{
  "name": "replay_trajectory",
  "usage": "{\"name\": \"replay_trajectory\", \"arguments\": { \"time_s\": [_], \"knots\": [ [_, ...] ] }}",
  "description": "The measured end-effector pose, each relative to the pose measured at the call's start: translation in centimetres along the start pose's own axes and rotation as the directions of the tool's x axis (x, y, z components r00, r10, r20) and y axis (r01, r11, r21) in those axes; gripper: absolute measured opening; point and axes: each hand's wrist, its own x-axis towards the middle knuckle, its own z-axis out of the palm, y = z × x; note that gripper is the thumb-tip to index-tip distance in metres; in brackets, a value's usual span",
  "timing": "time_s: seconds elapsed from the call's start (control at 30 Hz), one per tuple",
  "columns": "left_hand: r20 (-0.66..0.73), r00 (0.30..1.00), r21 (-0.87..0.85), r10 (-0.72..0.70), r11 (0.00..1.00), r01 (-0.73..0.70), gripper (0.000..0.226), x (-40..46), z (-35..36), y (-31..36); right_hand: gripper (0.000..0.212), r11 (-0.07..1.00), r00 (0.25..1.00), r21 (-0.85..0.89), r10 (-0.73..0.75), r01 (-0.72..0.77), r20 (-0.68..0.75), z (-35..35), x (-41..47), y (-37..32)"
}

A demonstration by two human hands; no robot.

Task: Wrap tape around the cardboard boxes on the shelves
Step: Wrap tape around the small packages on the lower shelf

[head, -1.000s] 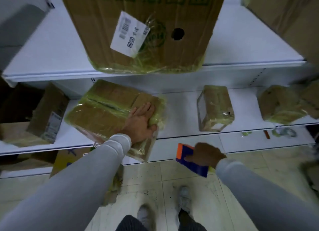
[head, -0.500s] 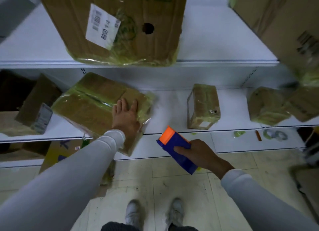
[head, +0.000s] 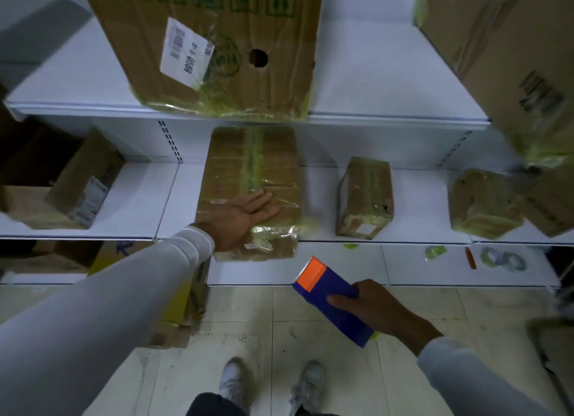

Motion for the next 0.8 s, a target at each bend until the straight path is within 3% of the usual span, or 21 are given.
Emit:
{"name": "replay_trajectory", "arguments": {
  "time_s": [0.2, 0.3, 0.37, 0.5, 0.63, 0.8],
  "knots": [
    [-0.161, 0.984, -0.078, -0.08, 0.995, 0.068, 0.094, -2.6, 0.3, 1.4, 0.034, 0.998, 0.997, 0.062, -0.036, 0.032, 0.069, 0.4, -0.9, -2.0],
    [-0.338, 0.939, -0.172, -0.065, 0.985, 0.006, 0.061, -5.1, 0.0, 2.4, 0.037, 0.998, 0.995, 0.043, -0.054, 0.05, 0.083, 0.5, -0.9, -3.9],
    [-0.366, 0.922, -0.327, -0.129, 0.945, 0.002, 0.044, -7.0, 0.2, 3.3, 0.047, 0.995, 0.991, 0.058, -0.082, 0.076, 0.108, 1.0, -0.8, -5.1],
    [-0.185, 0.947, -0.644, -0.264, 0.76, 0.086, 0.033, -9.1, -0.6, 3.8, 0.071, 0.991, 0.981, 0.037, -0.133, 0.129, 0.139, 1.9, -0.4, -7.7],
    [0.004, 0.959, -0.878, -0.284, 0.458, 0.139, 0.033, -9.5, -1.8, 3.6, 0.051, 0.987, 0.978, -0.011, -0.154, 0.157, 0.144, 2.0, -0.3, -10.3],
    [0.105, 0.967, -0.974, -0.232, 0.171, 0.147, 0.028, -9.9, -1.8, 3.0, 0.023, 0.981, 0.972, -0.013, -0.191, 0.194, 0.137, 1.8, 0.0, -12.2]
  ]
}}
